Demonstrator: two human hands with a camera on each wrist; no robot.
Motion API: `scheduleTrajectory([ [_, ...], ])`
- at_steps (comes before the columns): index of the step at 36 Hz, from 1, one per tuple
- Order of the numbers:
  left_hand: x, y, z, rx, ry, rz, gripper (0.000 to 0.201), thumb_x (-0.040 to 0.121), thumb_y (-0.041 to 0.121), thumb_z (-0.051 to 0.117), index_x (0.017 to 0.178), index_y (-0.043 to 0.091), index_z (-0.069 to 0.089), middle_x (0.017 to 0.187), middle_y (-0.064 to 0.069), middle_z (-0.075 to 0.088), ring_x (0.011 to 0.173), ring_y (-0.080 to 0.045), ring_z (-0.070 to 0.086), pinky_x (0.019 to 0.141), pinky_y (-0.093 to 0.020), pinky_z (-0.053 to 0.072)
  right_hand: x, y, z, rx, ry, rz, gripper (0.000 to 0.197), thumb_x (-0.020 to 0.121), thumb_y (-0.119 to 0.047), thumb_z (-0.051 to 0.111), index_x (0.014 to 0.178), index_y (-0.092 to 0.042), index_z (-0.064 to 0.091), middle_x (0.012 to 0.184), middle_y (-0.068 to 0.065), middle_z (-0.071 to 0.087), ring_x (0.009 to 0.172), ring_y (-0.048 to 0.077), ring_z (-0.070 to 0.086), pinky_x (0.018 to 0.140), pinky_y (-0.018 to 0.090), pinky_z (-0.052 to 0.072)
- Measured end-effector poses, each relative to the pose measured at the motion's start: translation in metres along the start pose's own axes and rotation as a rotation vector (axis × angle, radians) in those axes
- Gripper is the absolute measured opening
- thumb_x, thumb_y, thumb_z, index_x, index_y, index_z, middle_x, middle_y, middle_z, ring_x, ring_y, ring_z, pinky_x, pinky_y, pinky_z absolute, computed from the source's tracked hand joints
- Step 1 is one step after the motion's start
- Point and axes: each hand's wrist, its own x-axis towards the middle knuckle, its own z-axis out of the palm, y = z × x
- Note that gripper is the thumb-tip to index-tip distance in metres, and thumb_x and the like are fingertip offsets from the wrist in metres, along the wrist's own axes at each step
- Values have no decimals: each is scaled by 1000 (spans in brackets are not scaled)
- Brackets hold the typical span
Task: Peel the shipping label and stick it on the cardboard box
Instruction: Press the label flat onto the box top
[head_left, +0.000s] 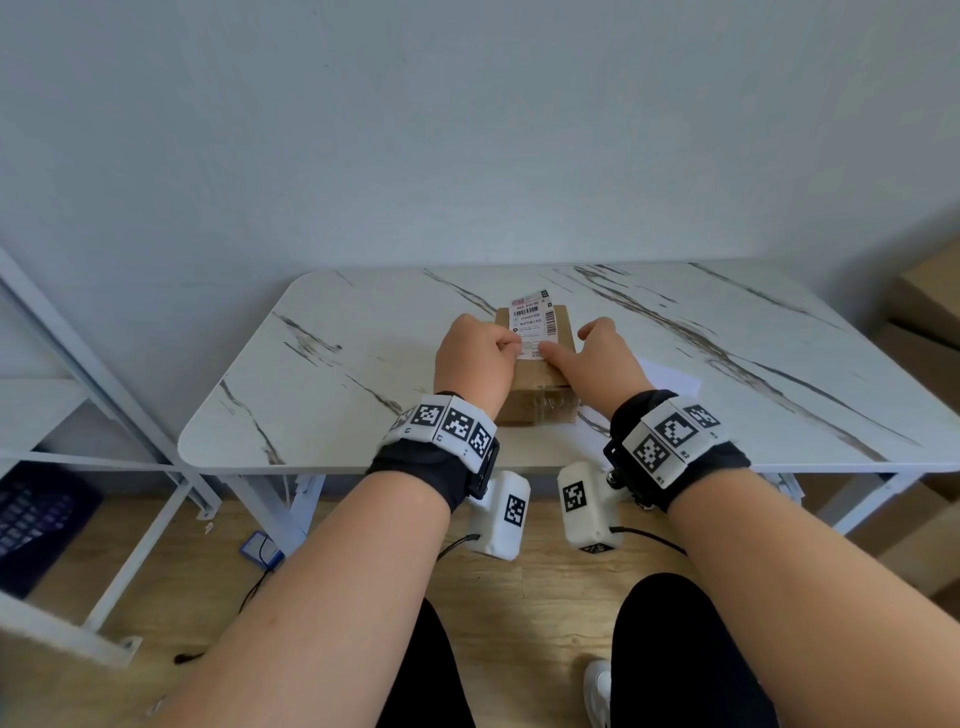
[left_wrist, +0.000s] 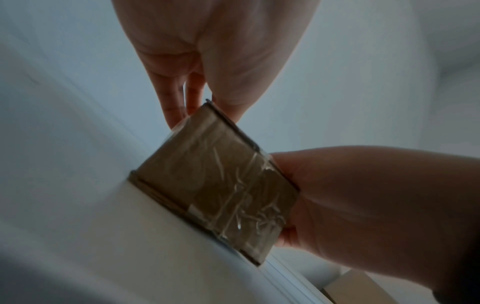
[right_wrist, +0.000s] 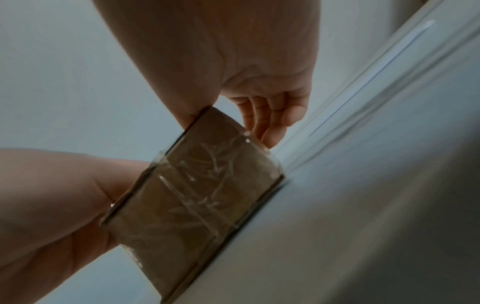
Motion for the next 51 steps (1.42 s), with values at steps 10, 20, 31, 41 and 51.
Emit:
scheduleTrajectory([
  [10, 0, -1, 0, 14, -10, 32, 19, 89, 21, 63, 100, 15, 77, 107, -7, 72, 92, -22, 68, 75, -23, 50, 0, 1, -3, -116, 19, -64, 52, 92, -38, 57, 128, -3, 42, 122, 17, 60, 103, 32, 62, 73, 34, 47],
  [20, 0, 0, -2, 35, -17, 31, 21, 90, 22, 62, 102, 15, 76, 111, -8, 70, 97, -22, 66, 80, -25, 50, -1, 2, -9, -65, -9, -65, 63, 86, -39, 65, 130, -3, 40, 122, 14, 61, 97, 25, 60, 72, 30, 42],
  [31, -3, 4, -4, 89, -21, 66, 21, 91, 23, 58, 101, 15, 75, 111, -9, 62, 96, -24, 64, 75, -25, 48, 6, 6, -7, -40, 32, -178, 61, 80, -34, 71, 130, -16, 42, 118, 9, 58, 83, 18, 56, 61, 26, 41],
  [41, 1, 7, -9, 310, -103, 183, 25, 95, 22, 50, 104, 27, 72, 120, 6, 63, 115, -24, 45, 93, -39, 34, 10, 6, -1, -96, 61, -293, 16, 86, -23, 62, 96, -18, 75, 108, 8, 52, 84, 19, 55, 71, 27, 41],
  [51, 5, 5, -11, 324, -282, 132, 40, 99, 21, 33, 128, 37, 55, 143, 16, 47, 130, -18, 33, 100, -39, 23, 21, 6, 5, -115, 44, -231, 33, 93, -28, 49, 118, -28, 69, 122, 9, 48, 102, 25, 58, 86, 32, 48],
])
